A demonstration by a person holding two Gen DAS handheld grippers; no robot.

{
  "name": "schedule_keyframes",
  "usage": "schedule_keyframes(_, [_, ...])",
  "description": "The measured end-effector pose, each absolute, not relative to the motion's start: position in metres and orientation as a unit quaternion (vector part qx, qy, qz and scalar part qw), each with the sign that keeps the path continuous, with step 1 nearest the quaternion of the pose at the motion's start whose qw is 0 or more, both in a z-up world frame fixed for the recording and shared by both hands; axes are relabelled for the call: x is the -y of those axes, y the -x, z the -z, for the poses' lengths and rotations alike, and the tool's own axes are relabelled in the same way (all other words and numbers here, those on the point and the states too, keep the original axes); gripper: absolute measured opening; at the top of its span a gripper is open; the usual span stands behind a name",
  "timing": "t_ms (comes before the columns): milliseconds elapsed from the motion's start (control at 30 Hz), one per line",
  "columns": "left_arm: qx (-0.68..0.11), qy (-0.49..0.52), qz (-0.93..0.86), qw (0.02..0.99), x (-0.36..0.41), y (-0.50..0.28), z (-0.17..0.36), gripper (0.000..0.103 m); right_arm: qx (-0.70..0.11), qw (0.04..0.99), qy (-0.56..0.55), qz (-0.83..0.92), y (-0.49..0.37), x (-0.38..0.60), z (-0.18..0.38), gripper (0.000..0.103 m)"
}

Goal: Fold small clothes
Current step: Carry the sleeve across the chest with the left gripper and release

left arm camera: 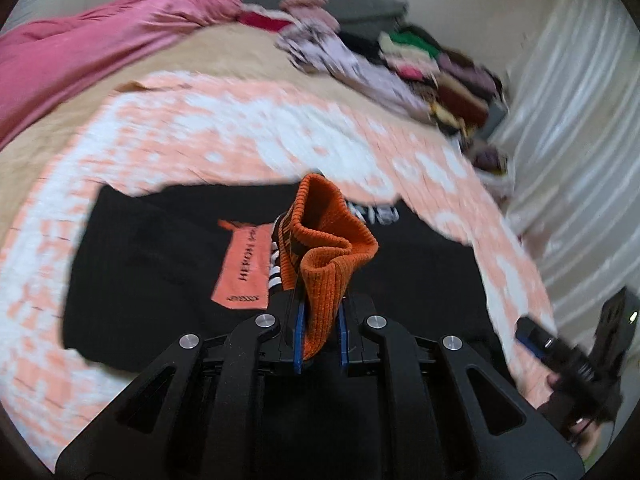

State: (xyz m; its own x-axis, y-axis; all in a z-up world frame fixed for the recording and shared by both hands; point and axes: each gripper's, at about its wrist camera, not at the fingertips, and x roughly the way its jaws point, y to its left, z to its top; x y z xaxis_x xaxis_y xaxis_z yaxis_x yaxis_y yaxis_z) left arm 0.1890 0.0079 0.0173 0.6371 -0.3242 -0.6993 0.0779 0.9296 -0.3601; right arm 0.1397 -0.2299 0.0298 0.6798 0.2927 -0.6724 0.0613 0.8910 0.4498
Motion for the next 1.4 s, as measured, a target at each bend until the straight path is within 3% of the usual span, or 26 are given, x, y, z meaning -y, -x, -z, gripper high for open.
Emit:
schedule_keyframes(133, [-0.435,0.118,0.132,0.883,0.023,-0.195,0.004,0.016,-0.396,0.887,-0.232,-0.057,-0.138,0.245,-0.026,0.095])
schedule_keyframes(333, [-0.463,0.1,0.184,0.861,0.041,-0.191,0.025,0.048,-0.404,0.884,-0.225,-0.07,-0.145,0.236,-0.024,0.095])
schedule_keyframes(500, [-0.433,0.099,0.177,0.878,0.024,-0.167,0.01,0.049,-0.414,0.884,-0.189,-0.107,-0.162,0.204,-0.026,0.095])
schedule_keyframes(633, [-0.412,0.083,0.115,0.9,-0.011,-0.162,-0.007,0.06,-0.442,0.871,-0.143,-0.16,-0.183,0.152,-0.017,0.095])
schedule_keyframes(733, [-0.406,0.079,0.074,0.907,-0.038,-0.165,-0.014,0.062,-0.458,0.863,-0.111,-0.183,-0.197,0.119,-0.007,0.087])
schedule_keyframes(900, [-0.404,0.098,0.048,0.908,-0.076,-0.164,-0.017,0.068,-0.485,0.851,-0.089,-0.181,-0.215,0.088,0.013,0.082])
schedule_keyframes(1000, [-0.403,0.104,0.04,0.909,-0.092,-0.166,-0.018,0.069,-0.487,0.849,-0.09,-0.186,-0.217,0.078,0.019,0.063])
schedule_keyframes(1033, [-0.402,0.102,0.036,0.909,-0.094,-0.168,-0.019,0.069,-0.486,0.848,-0.091,-0.191,-0.217,0.076,0.019,0.052])
schedule_keyframes(1100, [-0.401,0.104,0.034,0.91,-0.1,-0.169,-0.02,0.069,-0.483,0.848,-0.092,-0.195,-0.217,0.073,0.017,0.045])
schedule_keyframes(1167, [-0.398,0.109,0.032,0.91,-0.105,-0.172,-0.023,0.07,-0.478,0.85,-0.093,-0.201,-0.217,0.072,0.014,0.017])
schedule_keyframes(1233, [-0.397,0.114,0.031,0.91,-0.109,-0.175,-0.024,0.07,-0.476,0.851,-0.092,-0.204,-0.217,0.072,0.011,0.009])
schedule_keyframes(1400, [-0.399,0.118,0.027,0.909,-0.115,-0.179,-0.026,0.07,-0.438,0.866,-0.096,-0.221,-0.213,0.083,-0.017,0.008])
